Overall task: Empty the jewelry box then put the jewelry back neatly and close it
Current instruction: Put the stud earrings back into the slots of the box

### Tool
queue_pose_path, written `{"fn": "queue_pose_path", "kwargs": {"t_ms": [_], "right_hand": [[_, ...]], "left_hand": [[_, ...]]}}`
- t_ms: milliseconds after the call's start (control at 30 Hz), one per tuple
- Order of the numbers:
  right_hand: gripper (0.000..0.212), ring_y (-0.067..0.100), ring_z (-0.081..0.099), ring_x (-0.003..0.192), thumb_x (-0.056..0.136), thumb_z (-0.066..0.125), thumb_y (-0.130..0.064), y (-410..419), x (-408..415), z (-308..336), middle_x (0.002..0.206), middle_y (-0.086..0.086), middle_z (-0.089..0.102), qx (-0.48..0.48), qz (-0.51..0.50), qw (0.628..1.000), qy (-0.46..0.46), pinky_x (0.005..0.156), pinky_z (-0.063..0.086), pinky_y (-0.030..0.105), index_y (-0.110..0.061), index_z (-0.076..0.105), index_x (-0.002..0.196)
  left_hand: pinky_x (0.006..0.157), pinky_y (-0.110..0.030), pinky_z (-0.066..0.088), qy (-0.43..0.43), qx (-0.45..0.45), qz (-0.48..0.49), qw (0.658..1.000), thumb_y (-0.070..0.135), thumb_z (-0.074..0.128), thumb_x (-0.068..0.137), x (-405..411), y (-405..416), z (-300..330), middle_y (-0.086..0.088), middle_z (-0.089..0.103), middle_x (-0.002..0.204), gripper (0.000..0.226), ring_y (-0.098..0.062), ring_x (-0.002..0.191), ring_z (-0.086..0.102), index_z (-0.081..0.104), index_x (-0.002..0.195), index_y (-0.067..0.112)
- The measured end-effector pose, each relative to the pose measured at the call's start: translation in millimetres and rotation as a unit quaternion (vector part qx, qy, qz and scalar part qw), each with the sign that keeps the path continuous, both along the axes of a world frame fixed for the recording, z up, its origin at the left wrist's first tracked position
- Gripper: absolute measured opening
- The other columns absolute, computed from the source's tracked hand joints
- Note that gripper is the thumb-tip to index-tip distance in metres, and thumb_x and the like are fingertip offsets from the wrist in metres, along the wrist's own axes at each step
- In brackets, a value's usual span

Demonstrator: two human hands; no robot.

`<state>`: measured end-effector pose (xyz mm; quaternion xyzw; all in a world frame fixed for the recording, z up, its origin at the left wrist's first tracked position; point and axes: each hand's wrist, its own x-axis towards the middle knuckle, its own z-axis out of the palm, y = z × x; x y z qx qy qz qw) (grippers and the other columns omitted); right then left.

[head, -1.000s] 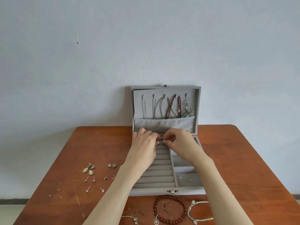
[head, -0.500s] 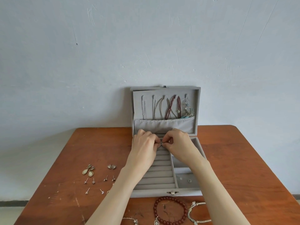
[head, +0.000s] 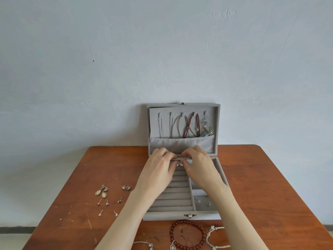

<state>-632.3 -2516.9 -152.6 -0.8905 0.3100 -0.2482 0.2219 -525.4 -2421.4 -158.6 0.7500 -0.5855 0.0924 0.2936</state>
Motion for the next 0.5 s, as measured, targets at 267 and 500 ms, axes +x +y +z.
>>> {"fn": "queue_pose_path", "kwargs": {"t_ms": [267,500], "right_hand": [[0.021,0.029,0.061,0.081,0.074,0.067,-0.013,51,1,-9,0.09,0.005,0.063,-0.14,0.011,0.989,-0.045,0.065,0.051,0.039,-0.012,0.064,0.095],[0.014,0.025,0.062,0.074,0.077,0.055,-0.016,88,31,4,0.08,0.003,0.063,-0.157,0.091,0.983,-0.042,0.063,0.052,0.035,-0.012,0.067,0.083]], "left_hand": [[0.064,-0.03,0.045,-0.123,0.005,0.05,0.991,0.022,0.065,0.08,17,68,14,0.001,0.06,0.088,0.024,-0.019,0.081,0.057,0.064,0.103,0.016],[0.083,-0.031,0.043,0.031,0.006,0.143,0.989,0.014,0.061,0.086,60,121,-1,0.0,0.059,0.096,0.017,-0.022,0.094,0.053,0.065,0.103,0.015]]}}
